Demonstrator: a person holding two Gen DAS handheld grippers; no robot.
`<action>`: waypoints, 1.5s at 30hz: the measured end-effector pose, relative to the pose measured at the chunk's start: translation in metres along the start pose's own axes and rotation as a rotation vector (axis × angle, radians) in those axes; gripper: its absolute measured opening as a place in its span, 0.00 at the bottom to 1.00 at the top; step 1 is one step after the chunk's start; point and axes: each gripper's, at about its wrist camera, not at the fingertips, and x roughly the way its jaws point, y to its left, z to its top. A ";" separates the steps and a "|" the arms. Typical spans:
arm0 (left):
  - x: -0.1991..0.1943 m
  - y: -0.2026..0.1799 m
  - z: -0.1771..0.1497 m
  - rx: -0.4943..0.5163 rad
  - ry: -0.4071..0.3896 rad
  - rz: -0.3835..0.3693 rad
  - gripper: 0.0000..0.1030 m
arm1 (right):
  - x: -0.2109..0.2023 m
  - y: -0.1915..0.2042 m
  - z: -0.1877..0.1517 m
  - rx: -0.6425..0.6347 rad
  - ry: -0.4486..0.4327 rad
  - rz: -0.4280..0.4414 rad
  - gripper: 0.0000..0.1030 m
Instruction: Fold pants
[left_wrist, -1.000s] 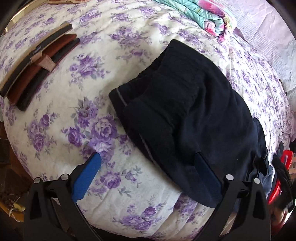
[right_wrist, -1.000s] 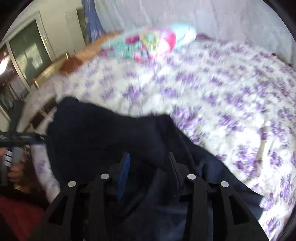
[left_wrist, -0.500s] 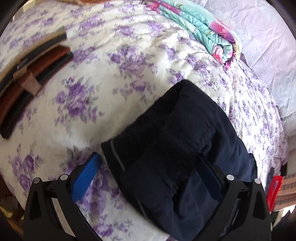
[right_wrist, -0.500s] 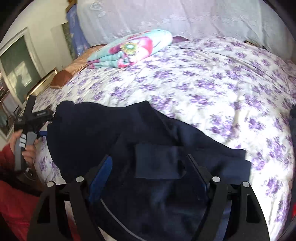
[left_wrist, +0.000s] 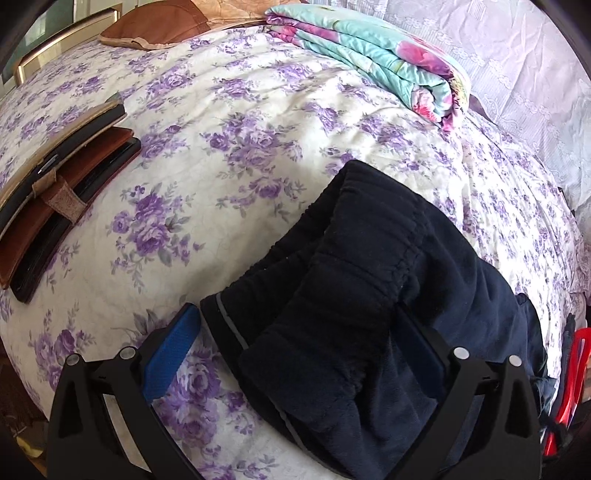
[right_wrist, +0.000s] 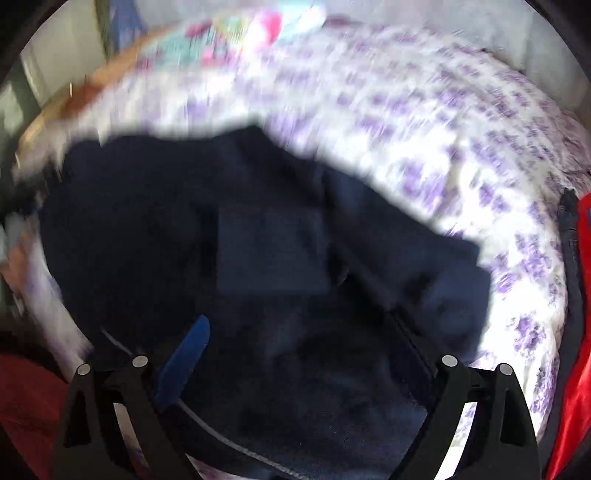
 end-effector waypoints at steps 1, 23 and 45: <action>0.000 0.000 0.000 0.006 0.000 -0.004 0.96 | -0.006 -0.002 0.003 0.026 -0.030 -0.005 0.92; 0.000 -0.002 -0.010 -0.033 -0.076 0.014 0.96 | 0.001 -0.061 -0.066 -0.127 0.181 0.038 0.96; -0.017 -0.017 -0.013 -0.012 -0.026 0.086 0.74 | 0.025 -0.162 -0.013 0.484 0.003 0.254 0.28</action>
